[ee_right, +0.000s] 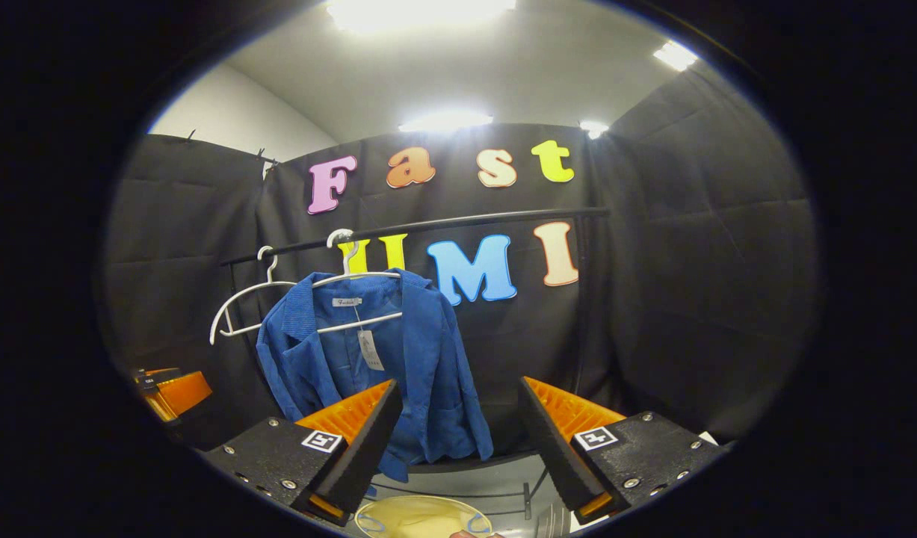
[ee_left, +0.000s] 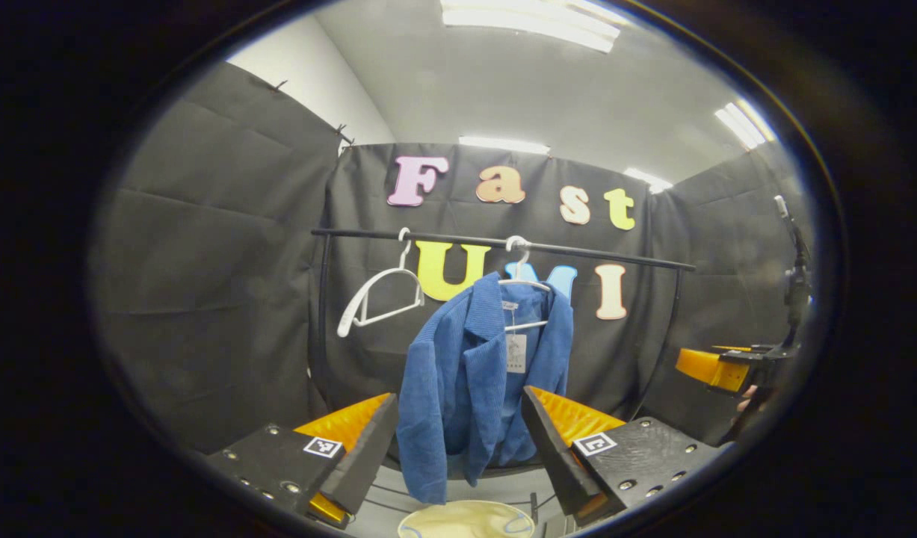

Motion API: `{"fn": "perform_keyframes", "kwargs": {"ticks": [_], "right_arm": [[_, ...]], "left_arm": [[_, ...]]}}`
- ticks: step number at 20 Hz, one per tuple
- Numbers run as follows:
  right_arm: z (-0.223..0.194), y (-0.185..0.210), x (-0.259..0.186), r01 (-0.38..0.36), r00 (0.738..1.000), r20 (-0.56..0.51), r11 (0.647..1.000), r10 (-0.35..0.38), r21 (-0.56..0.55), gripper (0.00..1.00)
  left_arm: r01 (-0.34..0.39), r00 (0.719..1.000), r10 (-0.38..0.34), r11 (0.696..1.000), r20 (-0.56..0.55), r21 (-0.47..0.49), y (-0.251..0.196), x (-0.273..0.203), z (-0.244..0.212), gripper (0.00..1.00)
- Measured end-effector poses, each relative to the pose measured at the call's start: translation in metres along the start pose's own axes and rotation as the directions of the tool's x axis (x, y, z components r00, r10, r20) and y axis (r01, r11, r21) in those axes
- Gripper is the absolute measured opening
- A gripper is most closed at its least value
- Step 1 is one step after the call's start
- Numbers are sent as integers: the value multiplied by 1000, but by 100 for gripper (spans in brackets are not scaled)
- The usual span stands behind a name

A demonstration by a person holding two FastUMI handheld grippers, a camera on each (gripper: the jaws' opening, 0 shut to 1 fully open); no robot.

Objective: Grasp the clothes on the hanger with both hands and then place them into the laundry hamper below.

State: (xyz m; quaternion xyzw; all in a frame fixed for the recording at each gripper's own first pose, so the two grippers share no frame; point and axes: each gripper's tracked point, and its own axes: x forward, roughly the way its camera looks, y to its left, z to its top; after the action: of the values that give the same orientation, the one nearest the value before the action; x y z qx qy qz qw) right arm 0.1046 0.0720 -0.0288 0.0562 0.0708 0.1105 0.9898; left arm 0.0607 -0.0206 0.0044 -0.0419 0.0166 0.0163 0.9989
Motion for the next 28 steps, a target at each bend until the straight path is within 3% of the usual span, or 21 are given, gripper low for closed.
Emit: {"fn": "perform_keyframes", "kwargs": {"ticks": [10,17,20,21,28], "right_arm": [[-16,12,128,-173,978,-100,978,185,120,95],[-4,29,203,-273,952,-86,943,293,192,95],[-4,42,229,-309,940,-88,934,329,180,91],[-6,44,237,-315,938,-90,933,333,175,95],[-27,61,277,-316,931,-123,928,343,196,95]], "left_arm": [[-136,990,135,991,-41,-10,-25,85,-2,96],[-228,973,227,973,-35,-38,-42,155,-2,96],[-260,965,258,964,-37,-62,-44,182,-2,96],[-271,962,269,961,-34,-61,-44,190,-4,96],[-372,928,370,928,-47,-36,-30,228,-16,96]]}}
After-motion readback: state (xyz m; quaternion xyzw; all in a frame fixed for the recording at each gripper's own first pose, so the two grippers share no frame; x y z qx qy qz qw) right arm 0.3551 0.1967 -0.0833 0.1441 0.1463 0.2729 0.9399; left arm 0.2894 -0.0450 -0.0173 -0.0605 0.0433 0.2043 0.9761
